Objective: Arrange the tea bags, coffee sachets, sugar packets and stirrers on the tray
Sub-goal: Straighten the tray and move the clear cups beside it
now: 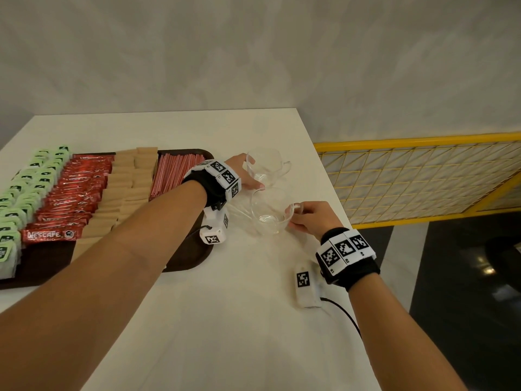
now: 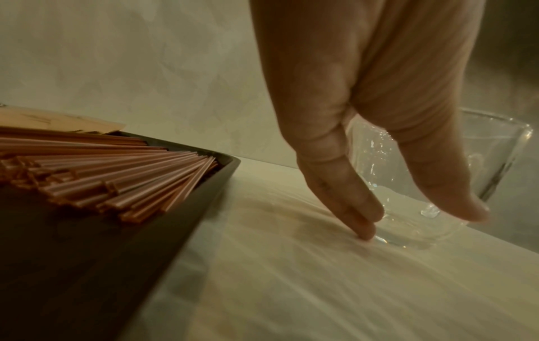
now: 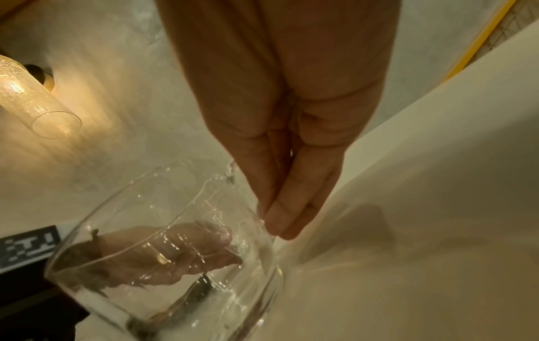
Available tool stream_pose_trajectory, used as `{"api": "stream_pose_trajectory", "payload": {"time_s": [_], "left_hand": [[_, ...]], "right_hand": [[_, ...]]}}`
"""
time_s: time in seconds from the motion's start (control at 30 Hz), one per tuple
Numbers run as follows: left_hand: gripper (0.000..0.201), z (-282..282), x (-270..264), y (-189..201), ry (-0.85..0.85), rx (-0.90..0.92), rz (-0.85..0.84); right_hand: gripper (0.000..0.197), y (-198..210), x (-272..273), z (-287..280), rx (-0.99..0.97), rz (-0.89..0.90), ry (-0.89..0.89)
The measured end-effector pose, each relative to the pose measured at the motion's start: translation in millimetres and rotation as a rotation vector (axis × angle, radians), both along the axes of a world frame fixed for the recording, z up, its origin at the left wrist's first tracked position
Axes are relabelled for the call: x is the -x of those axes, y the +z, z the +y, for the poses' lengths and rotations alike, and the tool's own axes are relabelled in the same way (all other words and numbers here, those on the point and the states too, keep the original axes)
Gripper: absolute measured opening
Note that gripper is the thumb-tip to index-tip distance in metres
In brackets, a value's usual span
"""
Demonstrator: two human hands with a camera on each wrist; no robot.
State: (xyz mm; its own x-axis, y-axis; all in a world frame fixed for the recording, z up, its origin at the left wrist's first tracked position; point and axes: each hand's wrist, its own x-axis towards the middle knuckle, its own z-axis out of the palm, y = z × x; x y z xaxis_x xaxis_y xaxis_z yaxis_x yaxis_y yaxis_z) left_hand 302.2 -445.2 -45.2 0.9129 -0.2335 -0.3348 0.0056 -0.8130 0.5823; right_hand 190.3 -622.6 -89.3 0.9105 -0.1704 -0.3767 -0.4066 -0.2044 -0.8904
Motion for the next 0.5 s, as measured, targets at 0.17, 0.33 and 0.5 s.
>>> {"api": "stream_pose_trajectory", "payload": {"time_s": [0.17, 0.33, 0.5], "left_hand": [[0.072, -2, 1, 1, 0.005, -0.021, -0.002], [0.092, 11, 6, 9, 0.059, -0.159, 0.052], [0.094, 34, 46, 30, -0.172, -0.247, 0.196]], "right_hand": [[0.025, -2, 0, 0, 0.060, 0.001, 0.004], [0.029, 4, 5, -2, 0.060, -0.004, 0.017], [0.021, 10, 13, -4, -0.169, 0.026, 0.044]]}}
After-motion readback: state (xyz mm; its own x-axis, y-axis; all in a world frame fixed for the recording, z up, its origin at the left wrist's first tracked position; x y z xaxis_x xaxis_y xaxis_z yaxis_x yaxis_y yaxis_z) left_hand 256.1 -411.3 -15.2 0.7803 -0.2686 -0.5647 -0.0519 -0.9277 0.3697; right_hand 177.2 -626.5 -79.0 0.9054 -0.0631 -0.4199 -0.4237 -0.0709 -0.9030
